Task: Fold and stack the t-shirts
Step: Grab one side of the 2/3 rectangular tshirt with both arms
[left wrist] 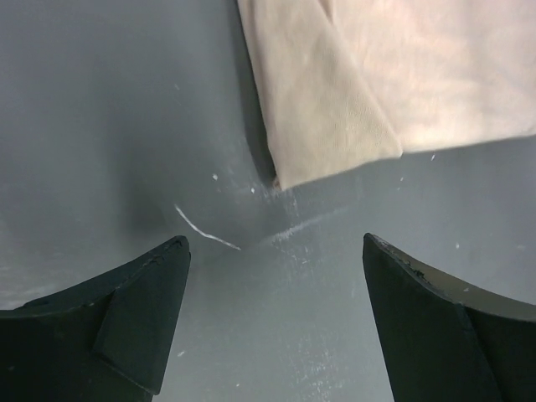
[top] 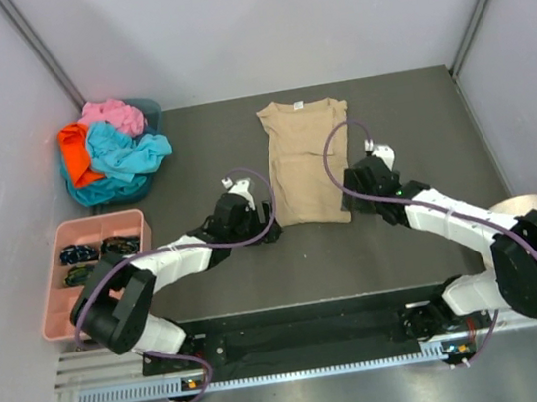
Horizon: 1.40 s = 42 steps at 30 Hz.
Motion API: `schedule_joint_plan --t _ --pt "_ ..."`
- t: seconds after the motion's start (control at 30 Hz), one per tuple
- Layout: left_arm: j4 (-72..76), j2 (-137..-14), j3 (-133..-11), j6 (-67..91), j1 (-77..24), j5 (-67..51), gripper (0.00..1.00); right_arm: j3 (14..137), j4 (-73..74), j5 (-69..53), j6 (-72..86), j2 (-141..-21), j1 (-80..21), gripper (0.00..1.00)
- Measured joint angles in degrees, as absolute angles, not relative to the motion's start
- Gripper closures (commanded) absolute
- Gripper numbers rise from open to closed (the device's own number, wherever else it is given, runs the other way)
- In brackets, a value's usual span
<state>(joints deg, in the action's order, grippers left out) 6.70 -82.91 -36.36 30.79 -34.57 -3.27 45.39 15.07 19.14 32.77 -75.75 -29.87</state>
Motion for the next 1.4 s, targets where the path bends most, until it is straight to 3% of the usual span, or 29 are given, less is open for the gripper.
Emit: schedule_joint_plan --t 0.13,0.33,0.57,0.8,1.4 --pt "8.56 -85.43 -36.05 31.59 -36.49 -2.28 0.15 37.80 17.08 16.49 35.94 -73.80 -29.89 0.29" --pt "11.07 -86.78 -36.10 31.83 -36.82 -1.52 0.16 34.17 16.36 13.91 38.04 -73.32 -29.89 0.37" --pt "11.60 -87.31 -36.21 31.75 -36.86 0.27 0.24 34.15 13.10 11.90 38.57 -73.34 -29.89 0.39" --pt "13.15 -88.99 -36.88 31.44 -36.86 1.15 0.39 34.17 10.37 10.83 38.33 -73.78 -29.89 0.43" --pt "16.80 -93.41 -39.27 31.40 -36.86 0.91 0.50 35.53 4.86 8.95 37.65 -81.12 -29.89 0.57"
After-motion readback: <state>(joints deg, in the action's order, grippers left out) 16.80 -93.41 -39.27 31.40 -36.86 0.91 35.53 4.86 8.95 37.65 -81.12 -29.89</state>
